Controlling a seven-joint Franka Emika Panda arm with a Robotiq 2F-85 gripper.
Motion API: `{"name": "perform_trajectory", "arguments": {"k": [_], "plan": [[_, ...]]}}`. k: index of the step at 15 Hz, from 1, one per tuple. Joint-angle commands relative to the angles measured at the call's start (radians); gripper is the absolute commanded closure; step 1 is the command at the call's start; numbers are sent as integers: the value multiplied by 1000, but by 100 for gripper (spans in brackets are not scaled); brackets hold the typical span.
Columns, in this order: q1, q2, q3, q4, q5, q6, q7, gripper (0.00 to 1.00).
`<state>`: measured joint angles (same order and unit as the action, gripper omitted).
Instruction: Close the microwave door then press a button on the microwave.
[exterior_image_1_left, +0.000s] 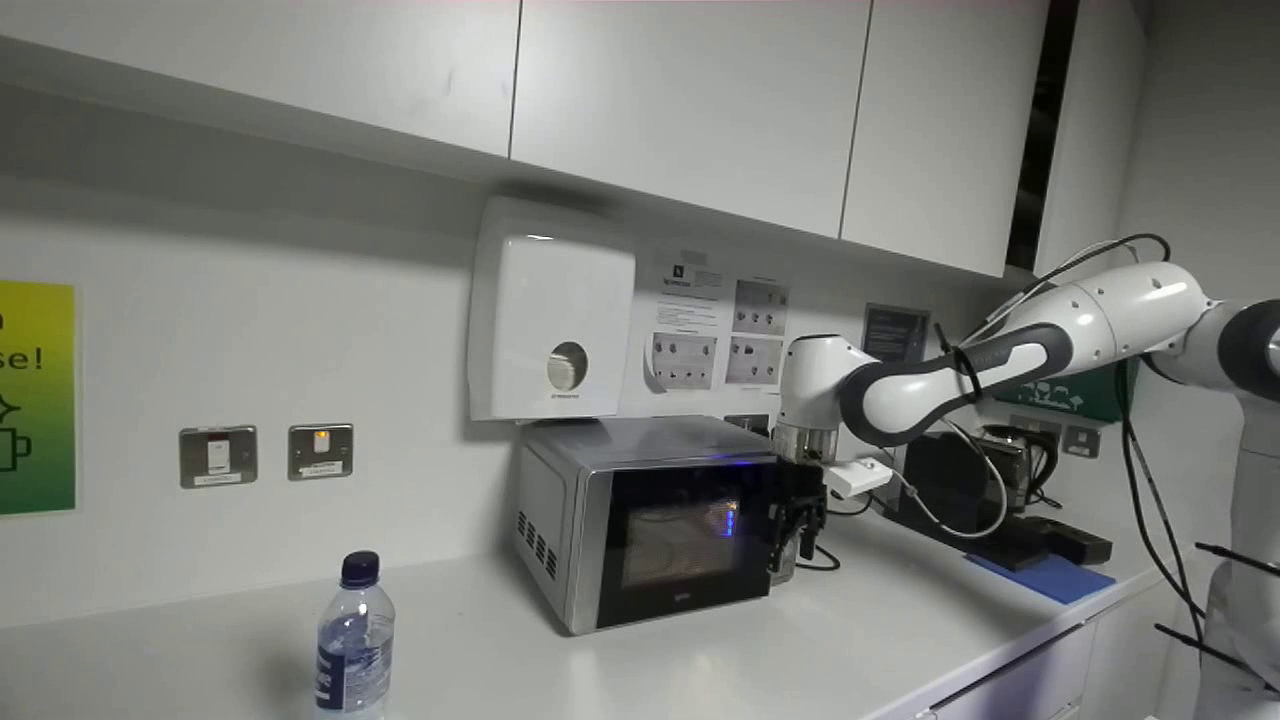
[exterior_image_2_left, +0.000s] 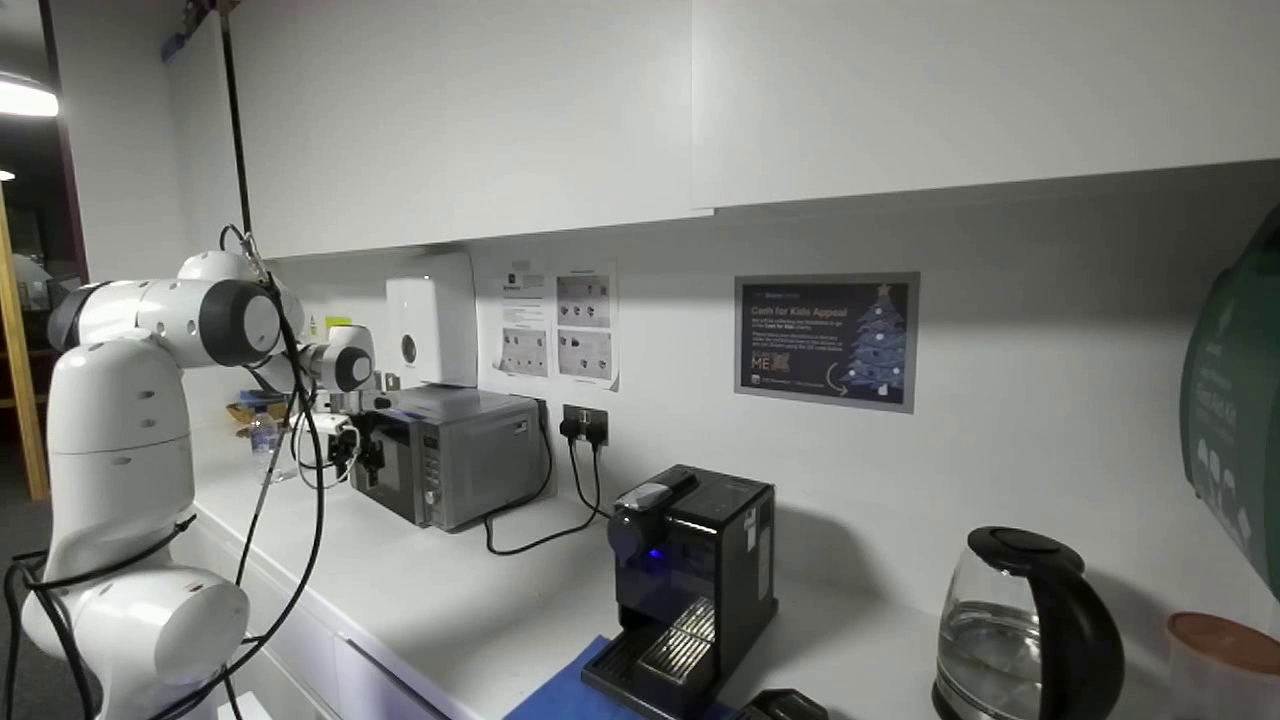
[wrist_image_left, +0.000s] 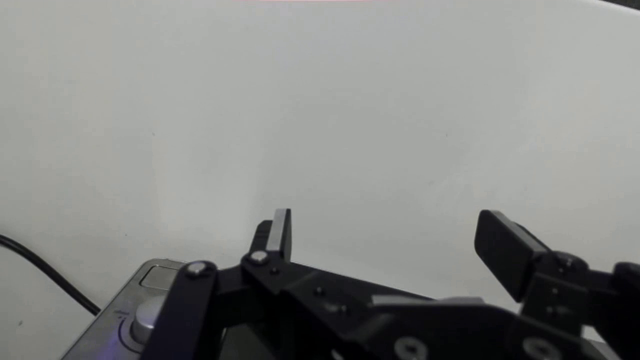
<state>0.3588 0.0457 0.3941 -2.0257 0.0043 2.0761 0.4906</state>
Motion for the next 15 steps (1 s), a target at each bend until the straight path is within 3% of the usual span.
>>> {"name": "perform_trajectory", "arguments": {"k": [1,2,3,5,9,13,15], "plan": [[32,26,-6,36,-83,16,97,7],[38,27,-8,36,-110,24,126,10],[44,30,-9,37,-149,29,162,32],[54,27,-12,31,-230,42,240,36],[69,21,-10,27,-433,28,390,64],[77,15,-5,19,-518,40,474,94],[83,11,-3,16,-550,43,504,100]]}}
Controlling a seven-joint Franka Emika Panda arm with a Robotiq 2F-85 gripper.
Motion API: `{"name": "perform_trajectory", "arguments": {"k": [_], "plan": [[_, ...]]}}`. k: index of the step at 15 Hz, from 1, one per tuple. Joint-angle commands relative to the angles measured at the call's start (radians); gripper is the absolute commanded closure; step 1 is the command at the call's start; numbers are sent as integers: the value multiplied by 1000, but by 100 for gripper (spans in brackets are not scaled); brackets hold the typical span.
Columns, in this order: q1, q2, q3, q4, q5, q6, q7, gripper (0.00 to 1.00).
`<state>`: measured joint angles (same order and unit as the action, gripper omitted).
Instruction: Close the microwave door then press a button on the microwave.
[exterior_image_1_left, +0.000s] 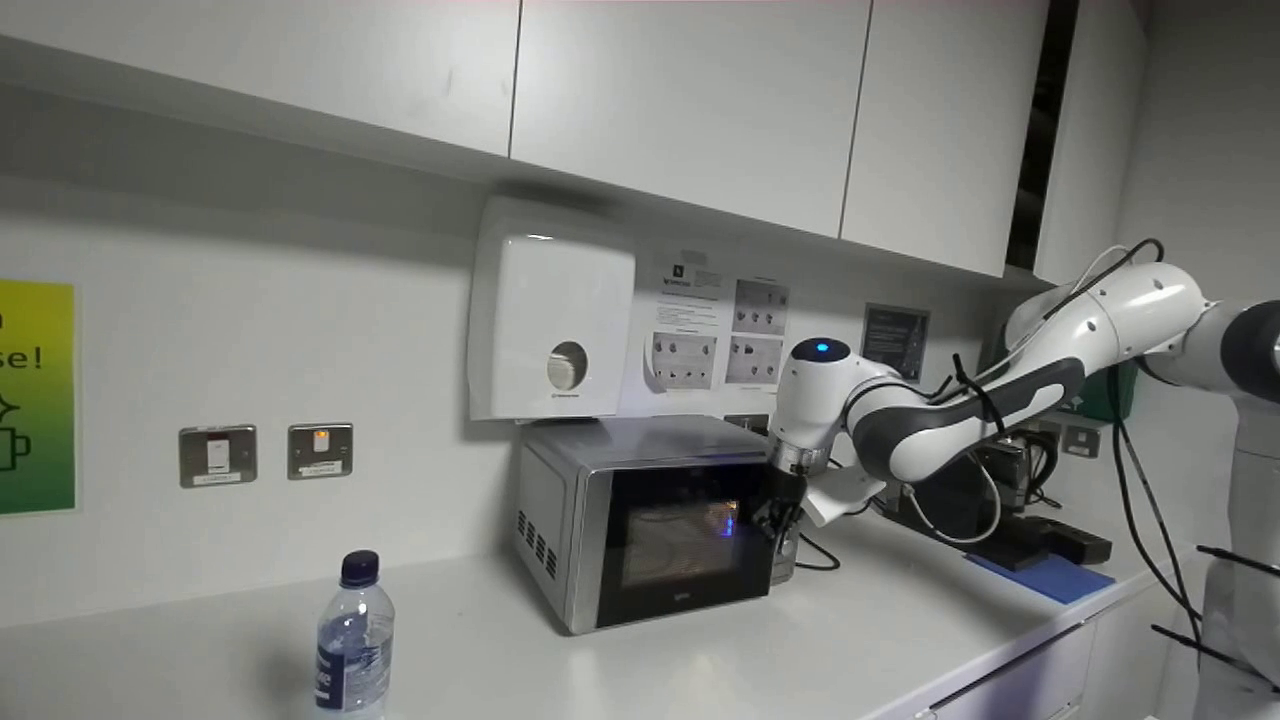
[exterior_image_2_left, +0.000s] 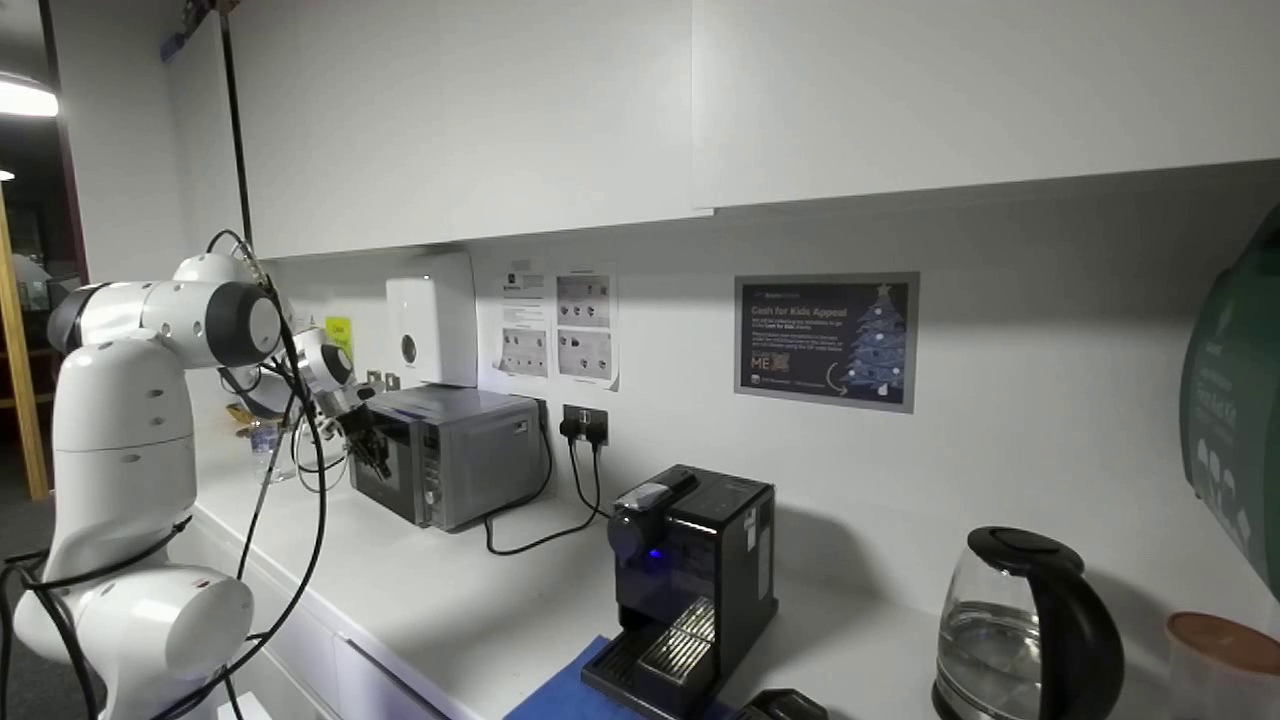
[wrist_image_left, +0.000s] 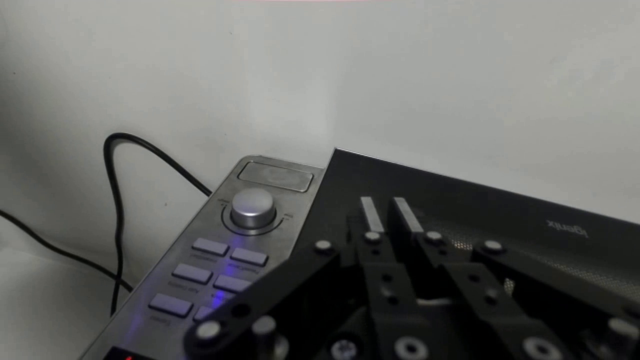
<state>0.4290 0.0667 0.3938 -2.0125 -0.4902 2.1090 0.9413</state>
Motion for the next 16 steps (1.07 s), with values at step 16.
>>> {"name": "perform_trajectory", "arguments": {"k": [16], "plan": [[18,-99,14,-38,-238,70,169,100]]}}
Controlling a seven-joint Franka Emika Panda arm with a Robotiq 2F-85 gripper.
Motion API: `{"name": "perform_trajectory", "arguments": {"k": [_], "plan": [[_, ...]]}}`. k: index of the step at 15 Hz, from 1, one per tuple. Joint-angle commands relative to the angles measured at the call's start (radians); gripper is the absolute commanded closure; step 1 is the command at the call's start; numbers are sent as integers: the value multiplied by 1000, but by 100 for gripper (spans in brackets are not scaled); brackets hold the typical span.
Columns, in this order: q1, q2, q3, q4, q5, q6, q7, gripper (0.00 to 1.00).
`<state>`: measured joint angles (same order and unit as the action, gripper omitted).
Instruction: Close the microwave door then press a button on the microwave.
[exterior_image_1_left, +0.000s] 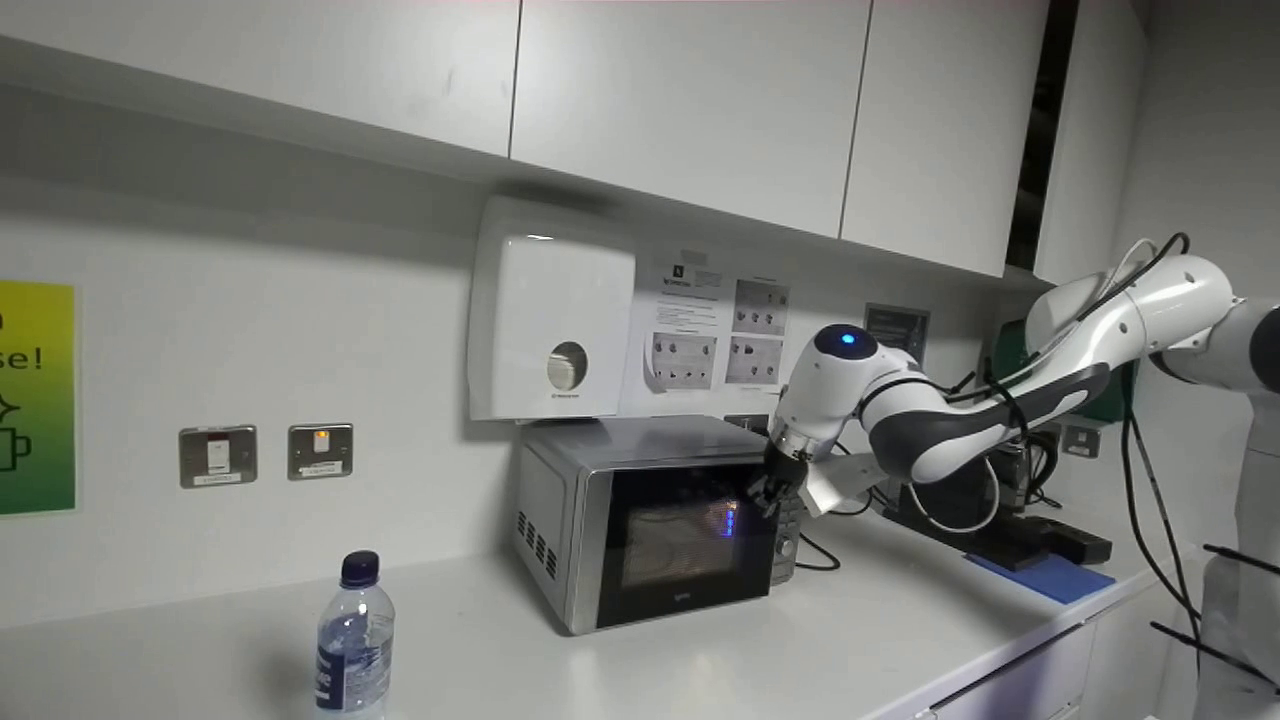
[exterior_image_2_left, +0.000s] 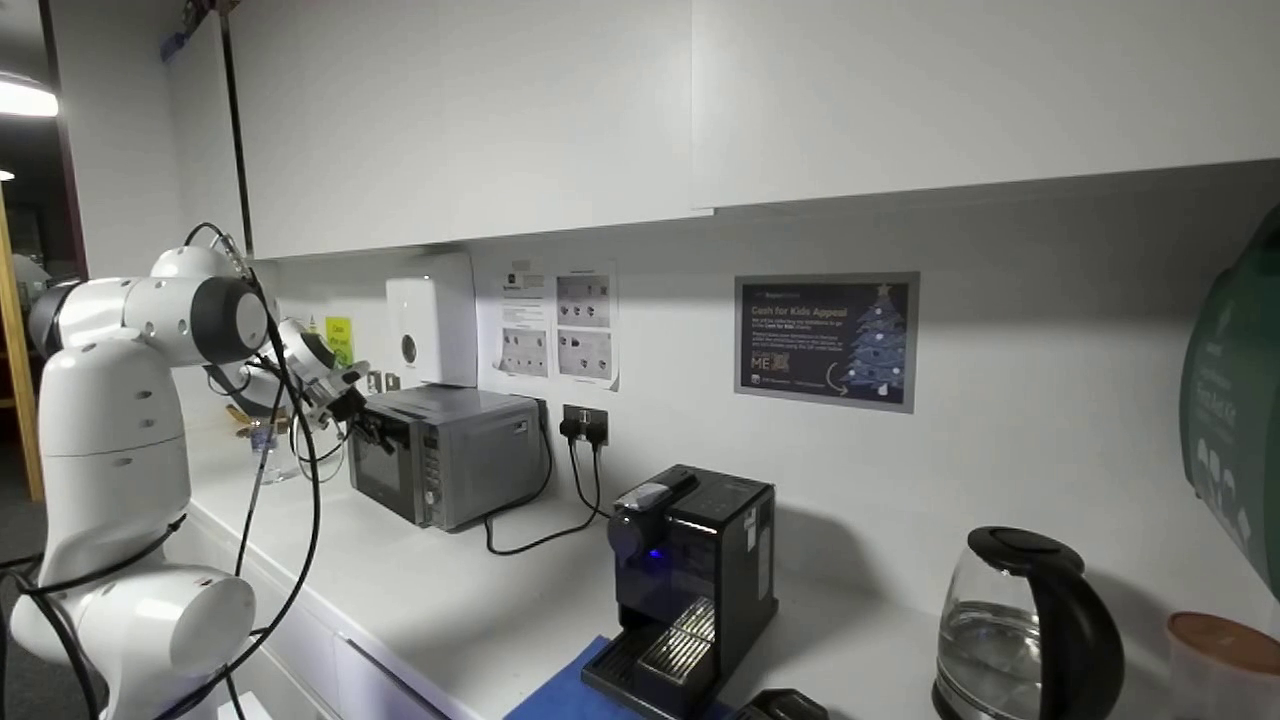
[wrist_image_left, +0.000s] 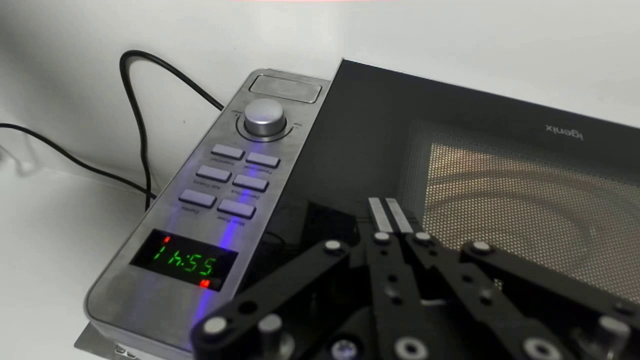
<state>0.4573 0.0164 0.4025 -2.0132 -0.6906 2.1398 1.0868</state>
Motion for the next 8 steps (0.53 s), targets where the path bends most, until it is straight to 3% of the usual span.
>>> {"name": "perform_trajectory", "arguments": {"k": [1,8], "plan": [[-11,-54,6,-42,-40,44,22,100],[-25,-82,1,-74,-49,67,-3,100]]}}
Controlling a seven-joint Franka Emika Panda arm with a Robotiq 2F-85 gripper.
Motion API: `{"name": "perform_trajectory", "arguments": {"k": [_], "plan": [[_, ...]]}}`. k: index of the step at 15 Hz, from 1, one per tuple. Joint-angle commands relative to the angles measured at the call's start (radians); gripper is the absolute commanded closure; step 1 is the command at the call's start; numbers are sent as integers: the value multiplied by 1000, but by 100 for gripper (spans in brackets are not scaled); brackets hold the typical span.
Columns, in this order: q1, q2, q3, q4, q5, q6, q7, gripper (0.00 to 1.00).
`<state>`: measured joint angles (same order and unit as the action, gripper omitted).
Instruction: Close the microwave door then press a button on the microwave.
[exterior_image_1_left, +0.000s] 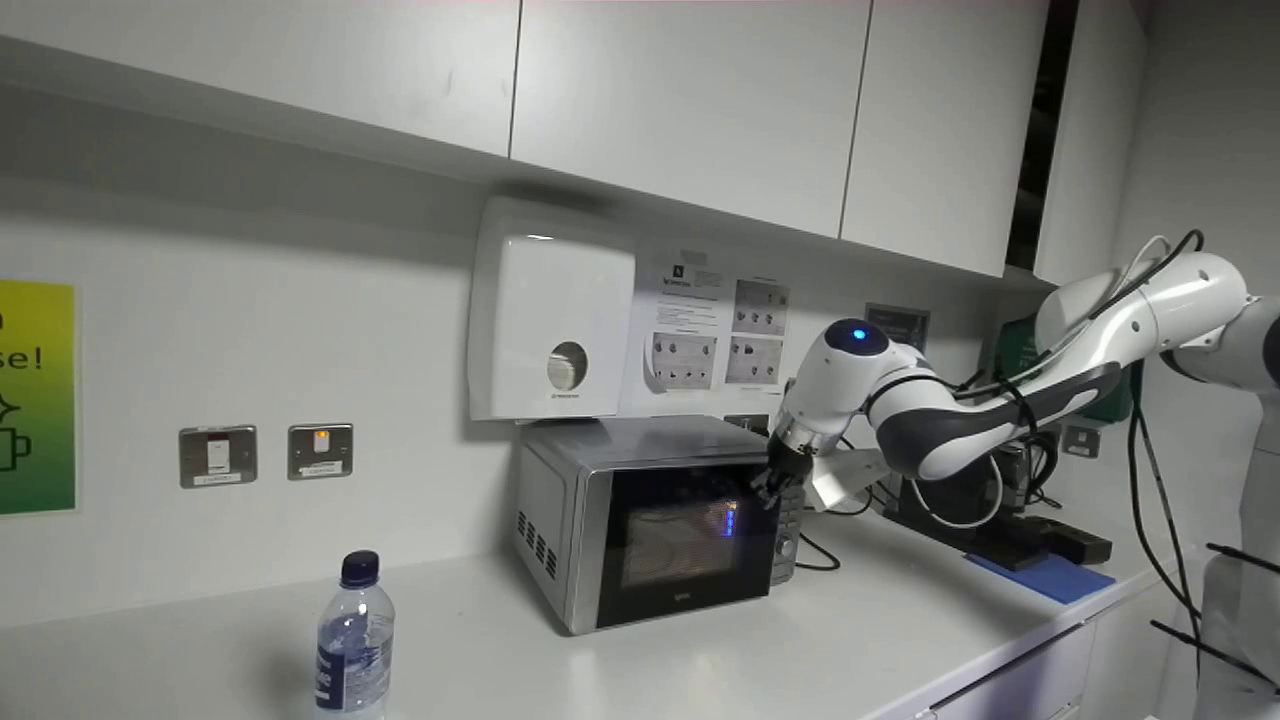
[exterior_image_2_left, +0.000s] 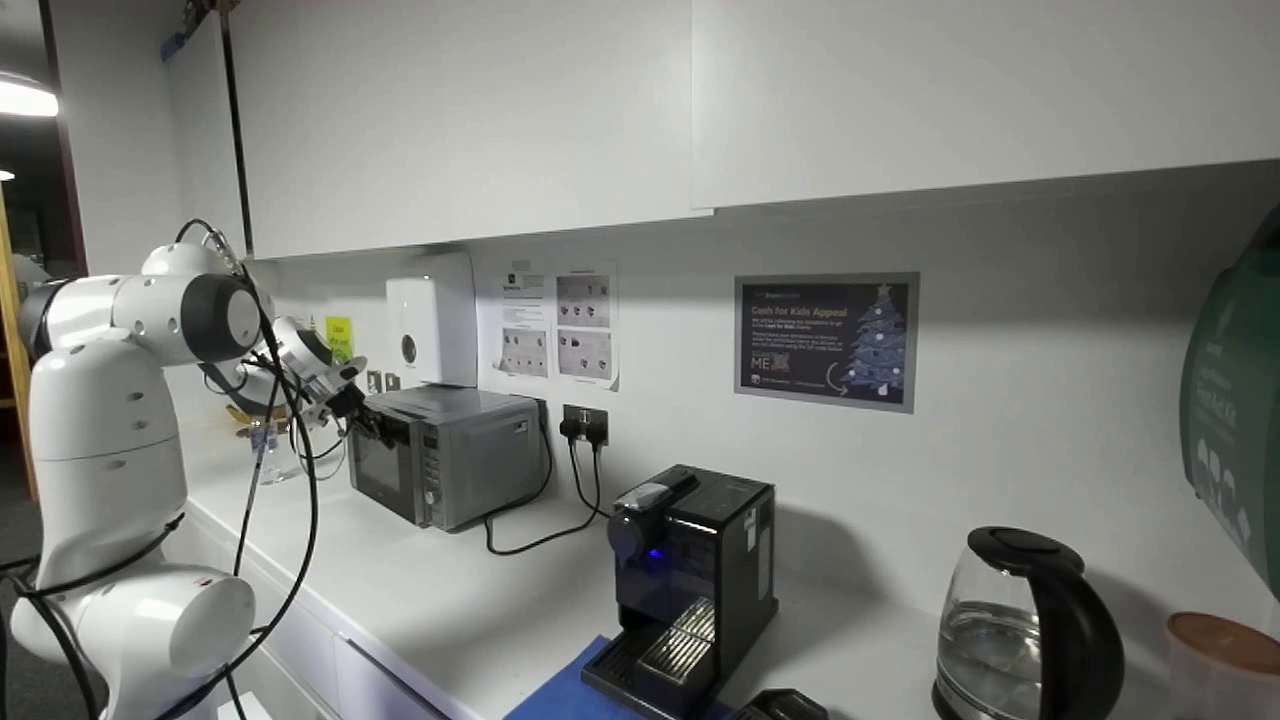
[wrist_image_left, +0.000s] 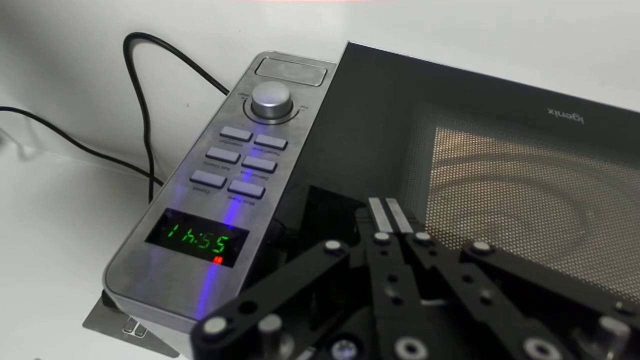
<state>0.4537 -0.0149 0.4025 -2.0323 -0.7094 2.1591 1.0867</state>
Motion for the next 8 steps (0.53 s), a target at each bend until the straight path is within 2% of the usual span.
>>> {"name": "perform_trajectory", "arguments": {"k": [1,8], "plan": [[-25,-53,1,-60,-32,49,-11,100],[-39,-50,-7,-87,-103,86,-7,100]]}}
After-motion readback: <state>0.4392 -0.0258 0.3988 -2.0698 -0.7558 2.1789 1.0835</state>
